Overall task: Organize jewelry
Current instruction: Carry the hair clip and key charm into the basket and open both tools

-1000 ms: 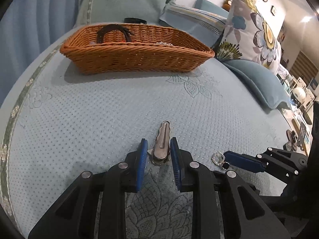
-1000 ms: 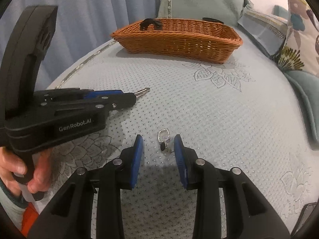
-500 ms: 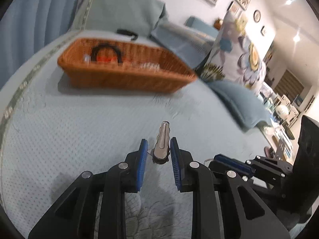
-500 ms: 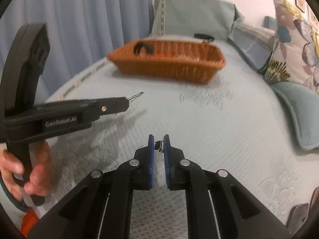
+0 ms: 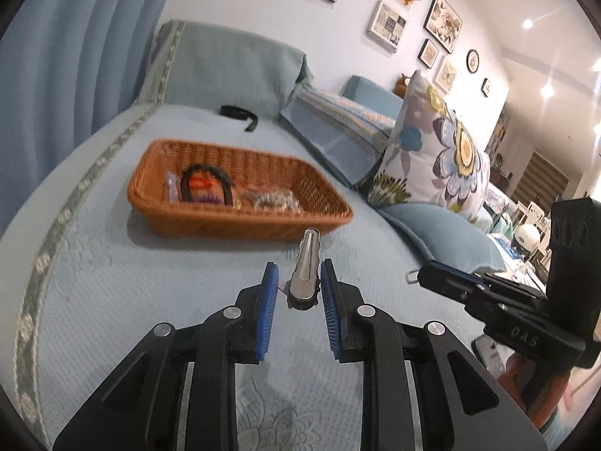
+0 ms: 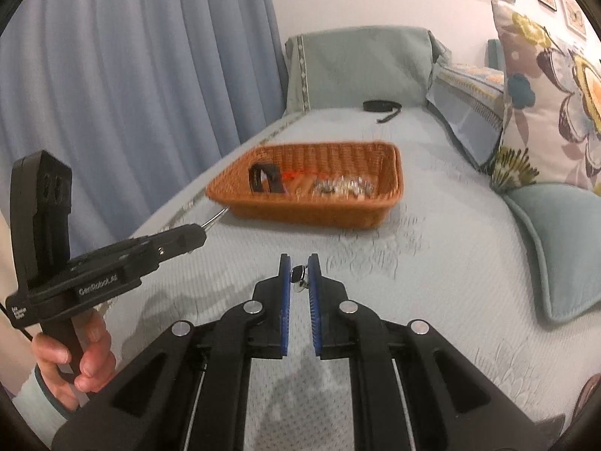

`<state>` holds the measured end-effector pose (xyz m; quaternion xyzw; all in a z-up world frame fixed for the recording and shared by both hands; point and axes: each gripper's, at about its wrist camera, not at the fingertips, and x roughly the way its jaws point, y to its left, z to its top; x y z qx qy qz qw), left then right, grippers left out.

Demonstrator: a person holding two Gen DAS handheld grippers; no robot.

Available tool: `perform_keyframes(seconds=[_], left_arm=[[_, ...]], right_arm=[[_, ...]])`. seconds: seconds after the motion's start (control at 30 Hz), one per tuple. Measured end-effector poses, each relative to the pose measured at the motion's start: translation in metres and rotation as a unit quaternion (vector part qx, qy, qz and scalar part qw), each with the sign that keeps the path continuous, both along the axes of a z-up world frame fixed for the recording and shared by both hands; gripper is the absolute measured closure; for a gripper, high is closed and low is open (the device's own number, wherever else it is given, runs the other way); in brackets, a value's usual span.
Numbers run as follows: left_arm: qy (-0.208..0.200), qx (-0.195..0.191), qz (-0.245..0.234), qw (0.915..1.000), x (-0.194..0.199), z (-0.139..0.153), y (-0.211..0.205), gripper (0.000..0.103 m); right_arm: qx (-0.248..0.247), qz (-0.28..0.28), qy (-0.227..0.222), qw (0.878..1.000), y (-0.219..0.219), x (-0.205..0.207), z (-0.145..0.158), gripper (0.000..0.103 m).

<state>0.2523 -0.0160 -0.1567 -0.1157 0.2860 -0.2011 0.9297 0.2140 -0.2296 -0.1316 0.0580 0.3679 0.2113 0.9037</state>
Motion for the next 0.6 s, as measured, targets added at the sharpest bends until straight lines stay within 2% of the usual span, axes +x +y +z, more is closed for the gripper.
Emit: perform_keyframes(seconds=[0.1,0.23,0.33,0.47,0.6], left_arm=[[-0.017,0.007,0.006,0.9998,0.010,0.017,-0.001,0.081],[-0.035,0.015,0.010,0.9992,0.035,0.033,-0.002,0.081],[-0.040,0.012,0.010,0.9991,0.062,0.039,-0.005,0.081],[-0.025,-0.018,0.006,0.9995,0.105,0.034,-0.004,0.081],[-0.013,-0.006,0.012,0.9998,0.142,0.018,-0.012,0.081]], right_arm=[[0.000,-0.001,-0.017,1.000,0.002,0.016,0.014,0.096],[-0.001,-0.012,-0.065,0.998,0.007,0.045,0.032,0.096],[-0.001,-0.012,-0.085,0.996,0.014,0.071,0.031,0.096],[0.008,-0.016,-0.076,0.997,0.020,0.113,0.017,0.096],[0.025,-0.024,-0.045,0.998,0.022,0.155,-0.011,0.096]])
